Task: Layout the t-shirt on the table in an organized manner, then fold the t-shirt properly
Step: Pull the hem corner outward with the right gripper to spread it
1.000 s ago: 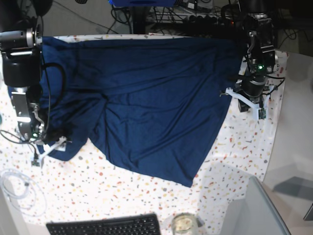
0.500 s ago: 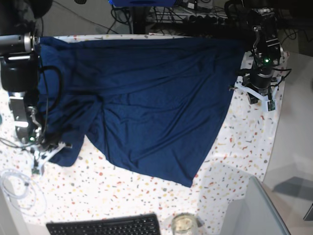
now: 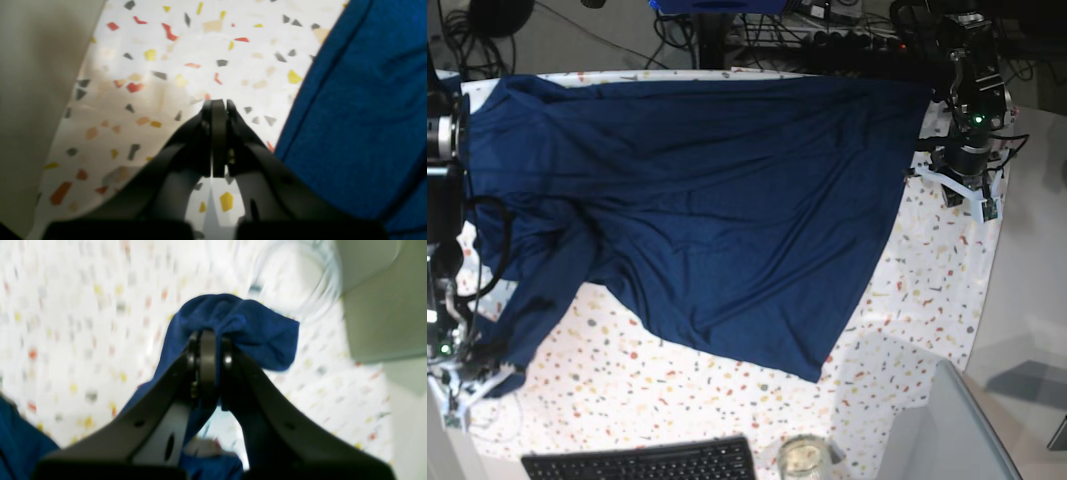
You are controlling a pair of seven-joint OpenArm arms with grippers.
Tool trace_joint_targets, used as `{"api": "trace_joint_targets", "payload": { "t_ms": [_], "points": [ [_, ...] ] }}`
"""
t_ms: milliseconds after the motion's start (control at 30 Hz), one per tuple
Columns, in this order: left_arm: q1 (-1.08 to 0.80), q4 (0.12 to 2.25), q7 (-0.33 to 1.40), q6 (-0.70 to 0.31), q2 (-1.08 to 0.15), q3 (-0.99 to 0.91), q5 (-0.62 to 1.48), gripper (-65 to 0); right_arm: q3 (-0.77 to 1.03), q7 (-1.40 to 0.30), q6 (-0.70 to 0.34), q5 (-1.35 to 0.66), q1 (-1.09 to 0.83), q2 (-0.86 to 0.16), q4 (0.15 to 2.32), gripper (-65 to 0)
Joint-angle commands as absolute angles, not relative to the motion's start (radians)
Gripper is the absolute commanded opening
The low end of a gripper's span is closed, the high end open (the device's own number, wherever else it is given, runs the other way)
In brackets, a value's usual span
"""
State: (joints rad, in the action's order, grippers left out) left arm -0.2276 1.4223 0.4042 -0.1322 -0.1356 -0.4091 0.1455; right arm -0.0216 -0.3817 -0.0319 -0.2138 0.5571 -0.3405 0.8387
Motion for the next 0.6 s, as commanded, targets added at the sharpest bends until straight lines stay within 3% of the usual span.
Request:
{"api": "trace_joint_targets", "payload": {
  "t_ms": [0, 400, 567],
  "points": [
    [-0.222, 1.440, 0.383, -0.136, -0.145, -0.412, 0.147, -65.0, -0.019, -0.355, -0.028, -0.214, 0.605, -0.367, 0.860, -65.0],
    [-0.240, 1.443, 0.381, -0.136, -0.145, -0.412, 0.147, -65.0, -0.021, -0.283, -0.028, -0.213, 0.730, -0.395, 0.860, -65.0],
    [-0.243, 1.445, 0.381, -0.136, -0.145, -0.412, 0.147, -65.0, -0.019, -0.202, -0.030, -0.016, 0.753, -0.386, 0.860, -65.0]
  ]
}}
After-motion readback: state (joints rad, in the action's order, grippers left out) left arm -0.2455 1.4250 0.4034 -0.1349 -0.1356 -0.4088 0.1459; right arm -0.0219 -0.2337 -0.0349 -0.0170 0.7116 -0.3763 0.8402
